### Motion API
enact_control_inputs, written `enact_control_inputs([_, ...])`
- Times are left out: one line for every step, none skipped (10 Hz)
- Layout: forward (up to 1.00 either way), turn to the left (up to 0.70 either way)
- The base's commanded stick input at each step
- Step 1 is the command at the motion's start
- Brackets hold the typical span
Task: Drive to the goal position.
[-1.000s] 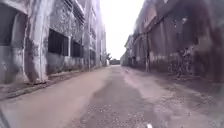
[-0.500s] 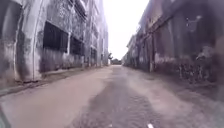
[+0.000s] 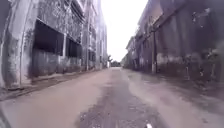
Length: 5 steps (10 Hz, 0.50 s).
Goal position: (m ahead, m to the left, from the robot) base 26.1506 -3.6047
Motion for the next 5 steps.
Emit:
enact_control_inputs([1.00,0.00])
enact_control_inputs([1.00,0.00])
enact_control_inputs([1.00,0.00])
enact_control_inputs([1.00,0.00])
enact_control_inputs([1.00,0.00])
